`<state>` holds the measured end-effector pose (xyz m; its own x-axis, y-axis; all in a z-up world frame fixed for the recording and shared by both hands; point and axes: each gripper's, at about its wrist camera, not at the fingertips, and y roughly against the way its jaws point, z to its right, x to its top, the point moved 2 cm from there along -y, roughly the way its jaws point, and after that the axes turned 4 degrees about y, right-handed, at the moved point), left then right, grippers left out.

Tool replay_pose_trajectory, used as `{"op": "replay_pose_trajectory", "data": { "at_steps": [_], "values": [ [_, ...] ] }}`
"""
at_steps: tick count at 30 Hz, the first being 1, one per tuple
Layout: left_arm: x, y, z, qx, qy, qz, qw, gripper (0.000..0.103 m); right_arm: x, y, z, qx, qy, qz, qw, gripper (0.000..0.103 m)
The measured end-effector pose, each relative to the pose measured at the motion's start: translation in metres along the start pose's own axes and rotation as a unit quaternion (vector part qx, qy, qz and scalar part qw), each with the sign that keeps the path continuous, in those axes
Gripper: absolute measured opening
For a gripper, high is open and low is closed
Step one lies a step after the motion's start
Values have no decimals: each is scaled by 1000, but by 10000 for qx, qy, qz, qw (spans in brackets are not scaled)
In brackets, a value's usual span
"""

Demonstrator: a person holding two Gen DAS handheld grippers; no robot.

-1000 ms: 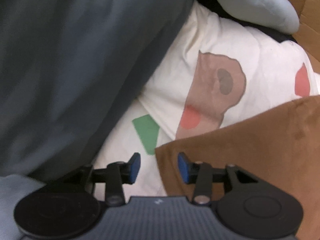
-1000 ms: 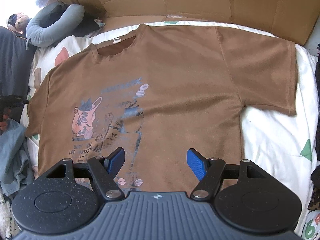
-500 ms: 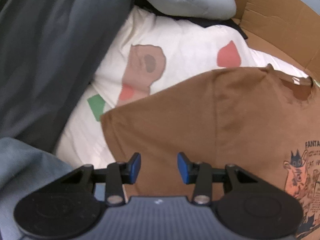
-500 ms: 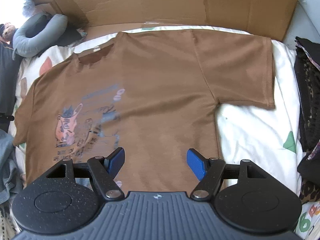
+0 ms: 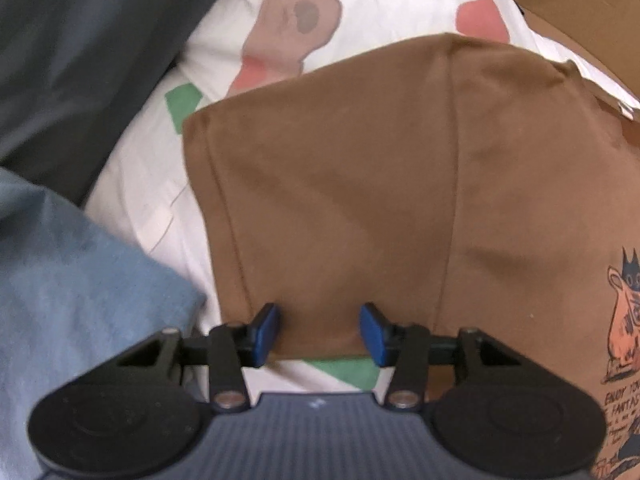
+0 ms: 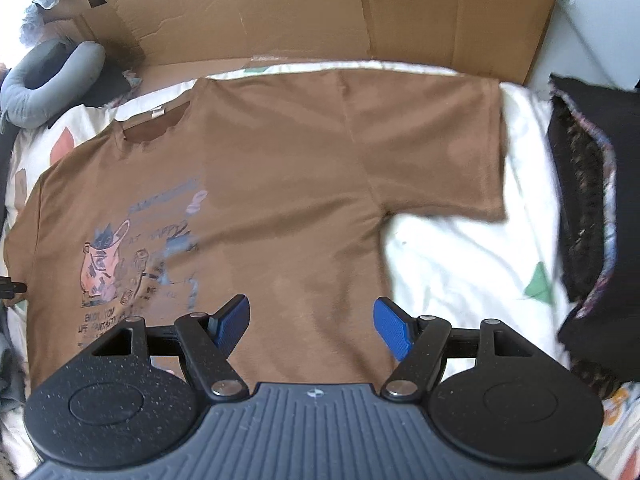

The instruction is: Fold clothes

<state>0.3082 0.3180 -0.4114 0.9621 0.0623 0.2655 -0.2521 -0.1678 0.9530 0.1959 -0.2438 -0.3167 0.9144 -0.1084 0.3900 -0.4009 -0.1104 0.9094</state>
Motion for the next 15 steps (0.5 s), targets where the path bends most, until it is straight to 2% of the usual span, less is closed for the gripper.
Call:
{"op": "replay_pose_trajectory", "data": {
  "at_steps": [3, 6, 9, 12, 15],
  "values": [
    [-4, 19, 4, 141, 101, 101, 9998, 48, 7, 15, 5, -41, 28, 90, 9999, 74],
    [-6, 50, 11, -37, 304, 96, 9995, 49, 18, 37, 11, -33, 23, 175, 9998, 74],
    [-5, 91, 19, -240, 414, 171, 9987, 62, 32, 66, 17, 41, 10, 303, 9995, 74],
    [-7, 137, 25, -455, 501, 281, 9973, 65, 47, 97, 24, 126, -8, 448, 9989, 75],
    [-12, 177, 28, -679, 468, 373, 9959, 70, 60, 124, 28, 303, 58, 398, 9987, 74]
  ]
}}
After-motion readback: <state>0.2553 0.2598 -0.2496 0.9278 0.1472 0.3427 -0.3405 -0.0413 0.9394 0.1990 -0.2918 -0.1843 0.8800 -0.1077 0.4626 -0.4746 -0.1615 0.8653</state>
